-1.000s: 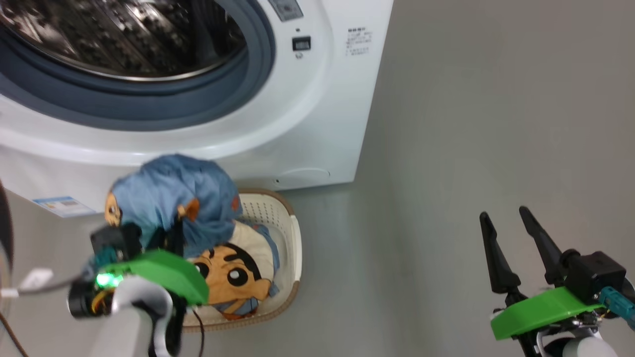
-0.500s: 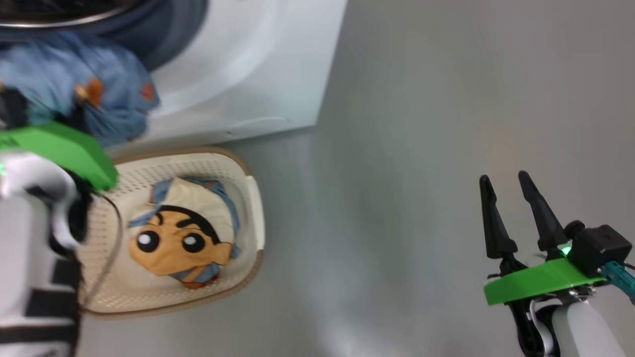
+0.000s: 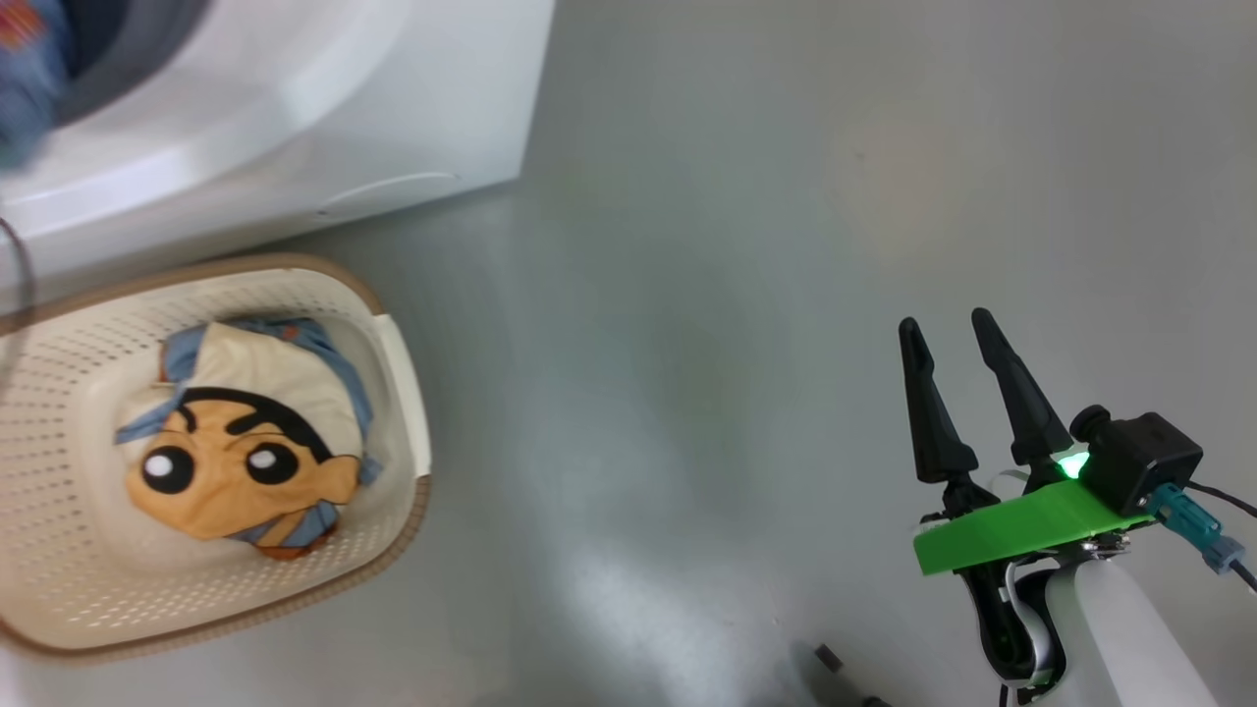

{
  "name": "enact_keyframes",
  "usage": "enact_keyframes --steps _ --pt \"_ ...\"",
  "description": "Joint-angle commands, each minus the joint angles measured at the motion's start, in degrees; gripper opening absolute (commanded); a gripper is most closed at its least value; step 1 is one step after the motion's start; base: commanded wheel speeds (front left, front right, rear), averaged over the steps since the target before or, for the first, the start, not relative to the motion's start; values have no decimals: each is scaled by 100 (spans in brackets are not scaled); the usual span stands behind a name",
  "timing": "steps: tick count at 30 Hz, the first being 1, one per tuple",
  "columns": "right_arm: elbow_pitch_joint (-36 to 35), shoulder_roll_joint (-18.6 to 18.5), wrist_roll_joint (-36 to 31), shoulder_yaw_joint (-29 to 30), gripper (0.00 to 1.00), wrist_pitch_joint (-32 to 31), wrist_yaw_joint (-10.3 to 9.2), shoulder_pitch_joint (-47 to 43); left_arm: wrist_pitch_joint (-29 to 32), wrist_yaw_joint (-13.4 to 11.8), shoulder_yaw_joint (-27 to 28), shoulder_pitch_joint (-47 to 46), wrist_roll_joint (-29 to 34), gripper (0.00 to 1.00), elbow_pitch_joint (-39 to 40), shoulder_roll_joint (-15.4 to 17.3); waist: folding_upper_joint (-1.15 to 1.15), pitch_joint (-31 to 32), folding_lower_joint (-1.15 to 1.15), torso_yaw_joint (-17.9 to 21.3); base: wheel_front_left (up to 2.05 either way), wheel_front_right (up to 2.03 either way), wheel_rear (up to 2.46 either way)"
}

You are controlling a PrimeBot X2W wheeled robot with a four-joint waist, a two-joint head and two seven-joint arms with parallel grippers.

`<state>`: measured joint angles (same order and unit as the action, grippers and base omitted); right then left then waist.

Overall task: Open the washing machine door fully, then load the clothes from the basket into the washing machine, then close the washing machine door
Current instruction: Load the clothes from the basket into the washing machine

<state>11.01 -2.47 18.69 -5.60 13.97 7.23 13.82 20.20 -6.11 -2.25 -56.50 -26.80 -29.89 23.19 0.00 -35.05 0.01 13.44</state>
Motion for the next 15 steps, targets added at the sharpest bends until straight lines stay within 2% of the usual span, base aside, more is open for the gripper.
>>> enact_keyframes --steps 1,7,15 --pt "-68 -42 129 -146 100 75 25 33 -30 7 180 -263 30 0 127 392 0 -205 -1 199 0 0 0" --pt "47 -42 255 -255 100 98 25 134 -432 77 268 -777 123 0 110 698 0 -323 -1 306 0 0 0" --pt "-15 -41 390 -334 100 102 25 204 -1711 271 397 -1453 213 0 -169 875 0 -411 -1 451 0 0 0"
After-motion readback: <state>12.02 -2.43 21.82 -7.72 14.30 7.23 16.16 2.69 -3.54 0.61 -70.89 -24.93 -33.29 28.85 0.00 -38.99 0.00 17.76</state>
